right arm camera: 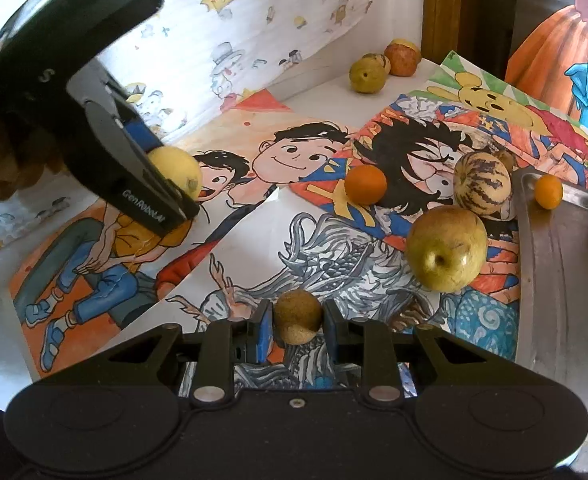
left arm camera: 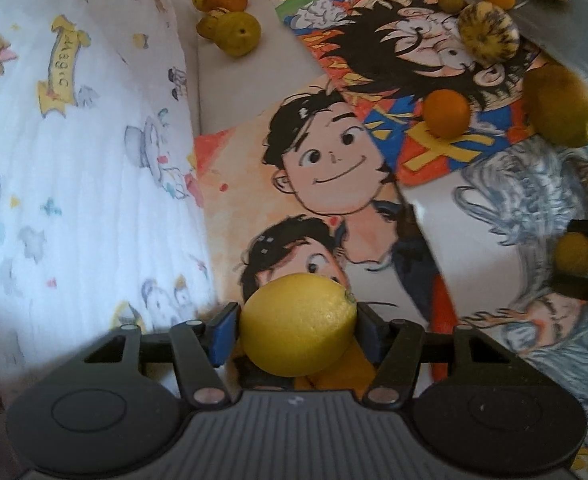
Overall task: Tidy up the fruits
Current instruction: 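Carry small brown fruit with right gripper onto the tray while left gripper releases the lemon there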
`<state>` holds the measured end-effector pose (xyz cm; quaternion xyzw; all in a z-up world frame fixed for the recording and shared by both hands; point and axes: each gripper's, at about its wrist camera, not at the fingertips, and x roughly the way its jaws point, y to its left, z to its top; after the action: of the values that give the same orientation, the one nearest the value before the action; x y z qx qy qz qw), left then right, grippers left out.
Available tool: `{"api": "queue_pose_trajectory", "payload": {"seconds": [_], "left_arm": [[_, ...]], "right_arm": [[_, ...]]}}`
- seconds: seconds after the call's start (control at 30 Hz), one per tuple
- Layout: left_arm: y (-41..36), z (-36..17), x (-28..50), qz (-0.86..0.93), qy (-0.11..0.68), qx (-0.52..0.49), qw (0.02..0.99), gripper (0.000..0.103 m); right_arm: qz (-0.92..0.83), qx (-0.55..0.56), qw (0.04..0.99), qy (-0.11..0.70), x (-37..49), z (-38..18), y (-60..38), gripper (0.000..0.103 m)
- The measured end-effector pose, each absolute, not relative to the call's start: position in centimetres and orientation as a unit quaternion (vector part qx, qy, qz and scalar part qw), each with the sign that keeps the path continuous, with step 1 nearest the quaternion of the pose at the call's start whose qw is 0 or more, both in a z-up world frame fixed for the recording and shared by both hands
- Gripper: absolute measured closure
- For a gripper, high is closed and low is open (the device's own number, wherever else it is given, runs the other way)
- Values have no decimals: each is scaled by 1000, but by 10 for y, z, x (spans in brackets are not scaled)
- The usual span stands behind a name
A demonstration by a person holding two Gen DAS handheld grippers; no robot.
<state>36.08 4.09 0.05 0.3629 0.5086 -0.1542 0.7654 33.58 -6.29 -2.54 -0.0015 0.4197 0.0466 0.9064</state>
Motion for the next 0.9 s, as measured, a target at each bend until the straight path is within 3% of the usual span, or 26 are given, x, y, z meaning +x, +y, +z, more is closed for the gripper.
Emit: {"api": "queue_pose_trajectory", "payload": {"seconds": [0.47, 0.9], "left_arm": [[47, 16, 326, -163, 540, 232, 792, 38], [19, 40, 308, -174, 538, 180, 805, 38]], "right_arm": [[63, 22, 900, 431, 317, -14, -76, 75], [35, 24, 911, 411, 288, 30, -126, 75]]}}
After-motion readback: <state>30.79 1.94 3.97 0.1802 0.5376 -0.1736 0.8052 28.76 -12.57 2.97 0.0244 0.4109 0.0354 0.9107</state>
